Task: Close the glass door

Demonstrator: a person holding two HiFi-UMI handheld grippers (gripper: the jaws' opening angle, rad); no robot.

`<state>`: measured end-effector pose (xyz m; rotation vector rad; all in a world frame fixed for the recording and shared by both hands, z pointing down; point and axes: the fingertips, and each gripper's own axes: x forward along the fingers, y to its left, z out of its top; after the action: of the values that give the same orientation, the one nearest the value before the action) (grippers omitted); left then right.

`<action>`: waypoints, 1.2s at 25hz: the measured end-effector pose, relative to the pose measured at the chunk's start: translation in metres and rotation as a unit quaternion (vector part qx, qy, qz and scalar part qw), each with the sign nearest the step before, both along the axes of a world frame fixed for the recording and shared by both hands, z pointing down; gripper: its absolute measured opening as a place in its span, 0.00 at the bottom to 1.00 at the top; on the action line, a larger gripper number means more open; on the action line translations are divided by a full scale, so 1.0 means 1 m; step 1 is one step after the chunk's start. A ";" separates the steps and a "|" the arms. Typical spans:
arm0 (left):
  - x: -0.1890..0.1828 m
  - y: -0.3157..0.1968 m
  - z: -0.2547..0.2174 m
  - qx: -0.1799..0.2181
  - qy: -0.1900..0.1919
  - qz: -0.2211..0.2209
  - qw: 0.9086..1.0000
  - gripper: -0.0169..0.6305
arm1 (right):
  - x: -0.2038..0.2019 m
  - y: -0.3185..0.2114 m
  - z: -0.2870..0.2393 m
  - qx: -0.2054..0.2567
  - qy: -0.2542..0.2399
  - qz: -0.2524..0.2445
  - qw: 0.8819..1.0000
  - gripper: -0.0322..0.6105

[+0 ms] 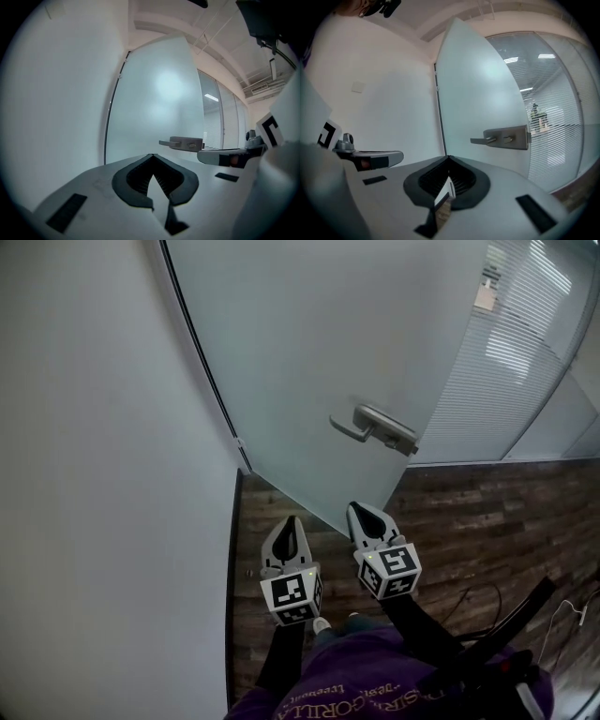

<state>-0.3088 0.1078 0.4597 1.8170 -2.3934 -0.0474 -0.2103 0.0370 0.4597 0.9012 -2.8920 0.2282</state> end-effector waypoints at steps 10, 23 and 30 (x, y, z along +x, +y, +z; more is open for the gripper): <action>0.046 -0.043 -0.008 -0.006 0.002 0.038 0.999 0.03 | 0.073 -0.036 -0.012 0.002 -0.005 0.071 0.997 0.05; 0.115 -0.103 0.001 -0.007 -0.011 0.102 0.995 0.03 | 0.170 -0.078 -0.002 -0.004 -0.009 0.164 0.986 0.05; 0.097 -0.118 -0.023 0.023 -0.067 0.078 0.994 0.03 | 0.175 -0.089 -0.011 -0.005 -0.022 0.191 0.981 0.05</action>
<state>-0.2114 -0.0101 0.4368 2.0851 -2.3442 0.0361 -0.0352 -0.0516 0.4487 1.4618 -2.7268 0.2938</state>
